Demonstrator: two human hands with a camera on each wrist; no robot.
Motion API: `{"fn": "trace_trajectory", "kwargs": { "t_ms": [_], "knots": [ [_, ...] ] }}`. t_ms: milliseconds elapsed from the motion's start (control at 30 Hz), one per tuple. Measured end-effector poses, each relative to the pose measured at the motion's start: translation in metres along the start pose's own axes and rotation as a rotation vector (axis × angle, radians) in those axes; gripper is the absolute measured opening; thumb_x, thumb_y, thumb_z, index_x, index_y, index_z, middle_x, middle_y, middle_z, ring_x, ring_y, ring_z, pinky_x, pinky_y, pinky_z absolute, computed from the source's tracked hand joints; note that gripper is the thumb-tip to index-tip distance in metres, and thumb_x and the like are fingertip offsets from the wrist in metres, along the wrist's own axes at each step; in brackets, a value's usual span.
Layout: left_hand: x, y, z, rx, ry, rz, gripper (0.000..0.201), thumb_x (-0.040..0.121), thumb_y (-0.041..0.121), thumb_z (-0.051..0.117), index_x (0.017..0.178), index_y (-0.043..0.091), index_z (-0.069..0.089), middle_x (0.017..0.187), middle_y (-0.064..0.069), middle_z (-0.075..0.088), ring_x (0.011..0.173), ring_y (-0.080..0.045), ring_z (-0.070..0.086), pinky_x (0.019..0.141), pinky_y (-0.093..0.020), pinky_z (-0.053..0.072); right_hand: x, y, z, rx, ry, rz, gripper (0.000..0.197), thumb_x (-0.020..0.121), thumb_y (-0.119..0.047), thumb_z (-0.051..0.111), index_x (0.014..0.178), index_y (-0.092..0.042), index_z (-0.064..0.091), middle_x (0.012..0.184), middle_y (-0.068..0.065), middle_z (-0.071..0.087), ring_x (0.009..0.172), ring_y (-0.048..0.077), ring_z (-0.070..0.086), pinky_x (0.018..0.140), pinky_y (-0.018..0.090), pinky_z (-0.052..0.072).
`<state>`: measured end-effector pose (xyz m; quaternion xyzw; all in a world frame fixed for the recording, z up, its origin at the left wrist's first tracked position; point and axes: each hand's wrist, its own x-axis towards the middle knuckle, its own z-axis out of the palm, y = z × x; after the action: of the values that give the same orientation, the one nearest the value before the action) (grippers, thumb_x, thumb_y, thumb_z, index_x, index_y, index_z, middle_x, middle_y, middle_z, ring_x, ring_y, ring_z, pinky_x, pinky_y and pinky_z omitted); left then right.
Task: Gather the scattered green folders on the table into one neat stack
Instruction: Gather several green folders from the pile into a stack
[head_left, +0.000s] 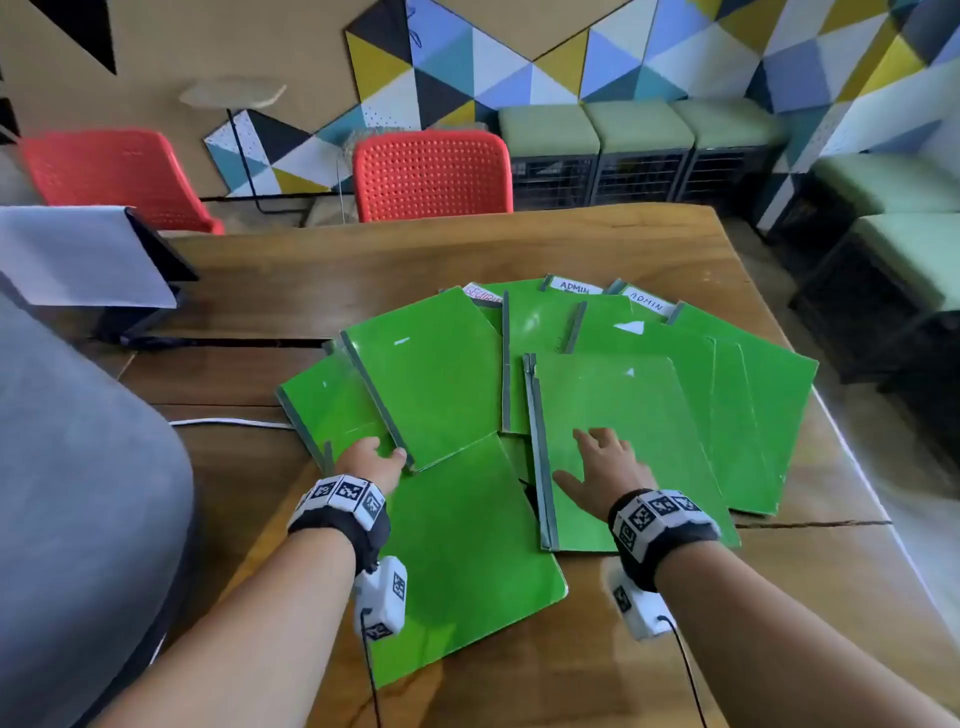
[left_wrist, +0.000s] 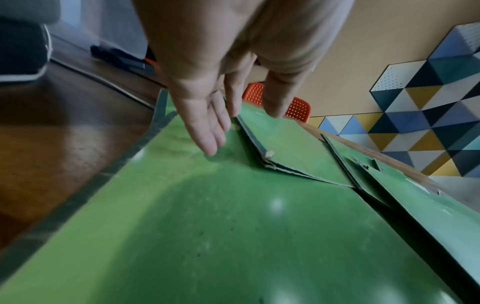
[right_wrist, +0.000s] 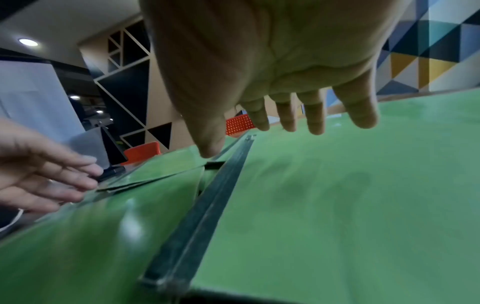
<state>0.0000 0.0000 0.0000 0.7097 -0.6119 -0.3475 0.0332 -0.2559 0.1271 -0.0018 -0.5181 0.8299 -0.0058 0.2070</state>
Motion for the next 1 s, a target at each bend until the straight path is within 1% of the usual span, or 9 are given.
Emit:
{"fn": "trace_trajectory", "kwargs": {
  "t_ms": [100,200,367,500,633,767,833,900,1000],
  "knots": [
    [0.023,0.001,0.000,-0.149,-0.001,-0.065,0.061,0.092,0.033,0.059,0.146,0.016,0.035,0.144,-0.007,0.049,0.122,-0.030,0.055,0.101,-0.042,0.048,0.006,-0.017,0.017,-0.038,-0.083,0.130,0.094,0.075,-0.077,0.049,0.148,-0.023,0.026,0.161,0.003,0.012,0.144,0.027,0.025,0.106,0.059,0.037],
    [0.044,0.007,0.004,-0.353,0.031,-0.085,0.065,0.086,0.023,0.068,0.142,0.019,0.034,0.138,-0.010,0.053,0.108,-0.032,0.064,0.092,-0.046,0.055,0.010,-0.028,0.035,-0.076,-0.093,0.167,0.099,0.071,-0.083,0.044,0.146,-0.019,0.029,0.162,0.002,0.004,0.143,0.030,0.024,0.100,0.060,0.043],
    [0.060,0.014,0.005,-0.311,0.038,-0.052,0.064,0.082,0.010,0.072,0.136,0.017,0.039,0.137,-0.011,0.053,0.110,-0.030,0.062,0.089,-0.034,0.049,0.011,-0.039,0.055,-0.093,-0.099,0.170,0.053,0.092,-0.046,0.049,0.135,-0.018,0.042,0.157,0.006,0.011,0.136,0.035,0.030,0.082,0.049,0.058],
    [0.063,0.016,0.003,-0.318,-0.017,-0.056,0.065,0.080,0.002,0.072,0.134,0.025,0.044,0.135,-0.012,0.053,0.093,-0.025,0.054,0.084,-0.034,0.047,0.014,-0.041,0.044,-0.065,-0.086,0.112,0.043,0.093,-0.027,0.052,0.134,-0.015,0.046,0.152,0.005,0.019,0.134,0.031,0.035,0.082,0.042,0.059],
    [0.055,0.012,-0.005,-0.409,-0.037,-0.070,0.099,0.076,-0.014,0.068,0.148,0.034,0.019,0.146,-0.013,0.043,0.119,-0.034,0.054,0.096,-0.043,0.049,0.018,-0.053,0.013,0.119,-0.007,0.032,0.045,0.086,-0.007,0.046,0.130,-0.013,0.048,0.155,0.000,0.020,0.134,0.024,0.036,0.093,0.043,0.054],
    [0.034,-0.013,-0.008,-0.367,-0.086,-0.089,0.122,0.071,-0.021,0.064,0.151,0.037,-0.008,0.156,-0.014,0.026,0.134,-0.035,0.042,0.100,-0.047,0.047,0.010,-0.082,-0.002,0.184,-0.011,-0.172,0.038,0.085,-0.003,0.044,0.122,-0.007,0.052,0.153,0.004,0.026,0.136,0.025,0.034,0.104,0.040,0.046],
    [0.022,-0.030,-0.006,-0.289,-0.099,-0.112,0.111,0.078,-0.017,0.059,0.152,0.034,-0.007,0.156,-0.015,0.026,0.131,-0.036,0.044,0.091,-0.042,0.051,0.001,-0.098,0.004,0.194,-0.035,-0.249,0.034,0.086,-0.003,0.044,0.119,-0.008,0.054,0.150,0.003,0.029,0.134,0.024,0.036,0.104,0.040,0.046],
    [0.010,-0.045,-0.001,-0.241,-0.128,-0.127,0.088,0.086,-0.009,0.051,0.154,0.024,0.006,0.146,-0.017,0.041,0.121,-0.037,0.051,0.078,-0.036,0.051,-0.009,-0.111,0.017,0.186,-0.078,-0.304,0.032,0.087,-0.004,0.043,0.117,-0.008,0.055,0.148,0.004,0.032,0.132,0.024,0.037,0.104,0.041,0.046],
    [-0.006,-0.069,0.008,-0.247,-0.105,-0.166,0.053,0.094,0.011,0.050,0.144,0.014,0.032,0.130,-0.017,0.055,0.113,-0.036,0.056,0.093,-0.038,0.047,-0.021,-0.124,0.044,0.114,-0.177,-0.399,0.022,0.091,-0.009,0.039,0.107,-0.010,0.055,0.143,0.005,0.039,0.132,0.025,0.038,0.104,0.043,0.045]
  ]
}}
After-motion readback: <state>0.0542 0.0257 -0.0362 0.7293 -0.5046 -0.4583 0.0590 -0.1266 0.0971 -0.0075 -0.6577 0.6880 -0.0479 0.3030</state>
